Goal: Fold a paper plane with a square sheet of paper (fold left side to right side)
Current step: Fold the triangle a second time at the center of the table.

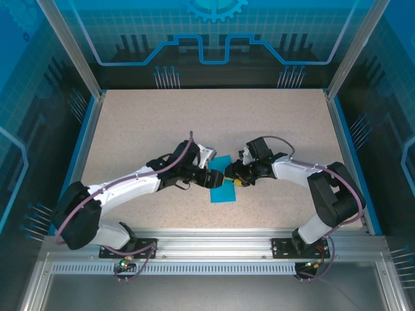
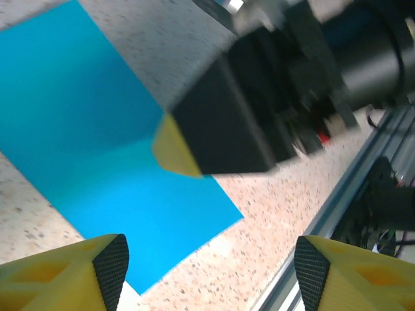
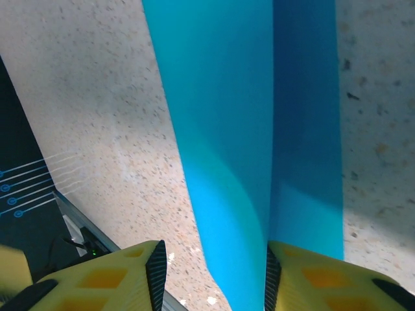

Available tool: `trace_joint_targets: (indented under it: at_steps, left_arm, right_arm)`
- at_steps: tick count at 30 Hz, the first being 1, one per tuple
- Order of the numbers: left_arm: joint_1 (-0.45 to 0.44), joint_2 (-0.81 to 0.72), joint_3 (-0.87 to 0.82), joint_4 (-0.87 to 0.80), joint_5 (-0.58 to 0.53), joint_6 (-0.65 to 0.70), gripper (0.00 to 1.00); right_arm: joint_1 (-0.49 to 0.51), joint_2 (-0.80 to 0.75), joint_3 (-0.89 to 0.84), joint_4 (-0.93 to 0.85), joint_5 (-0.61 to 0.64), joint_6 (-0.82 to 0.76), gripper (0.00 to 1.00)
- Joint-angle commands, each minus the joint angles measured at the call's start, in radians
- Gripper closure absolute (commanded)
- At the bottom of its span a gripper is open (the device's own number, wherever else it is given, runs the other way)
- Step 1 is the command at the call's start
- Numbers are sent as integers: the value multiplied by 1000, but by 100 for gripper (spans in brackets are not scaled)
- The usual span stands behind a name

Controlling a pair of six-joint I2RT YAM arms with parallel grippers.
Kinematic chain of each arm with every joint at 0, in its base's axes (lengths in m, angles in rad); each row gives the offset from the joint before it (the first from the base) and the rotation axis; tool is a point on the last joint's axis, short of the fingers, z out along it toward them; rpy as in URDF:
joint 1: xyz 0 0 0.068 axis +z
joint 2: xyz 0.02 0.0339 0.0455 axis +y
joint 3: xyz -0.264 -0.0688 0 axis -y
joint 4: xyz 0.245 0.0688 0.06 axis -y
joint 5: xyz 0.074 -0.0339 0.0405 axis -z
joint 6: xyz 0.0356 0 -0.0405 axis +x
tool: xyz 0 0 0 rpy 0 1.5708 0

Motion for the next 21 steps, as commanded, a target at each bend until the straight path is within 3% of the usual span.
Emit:
trace_joint_targets:
  at_steps: [1,11,21]
  left_arm:
    - [-87,-38,-10,-64,-143,97,27]
    - [-323,115,130,-157,-386,151,23]
    - [-398,295,236,-208,-563,120,21]
  right_arm:
    - [-13,20,45,-52,-34,-16,56]
    - [-14,35,71,-63,-33,0,57]
    - [-15,34,73,-71,-25,9,58]
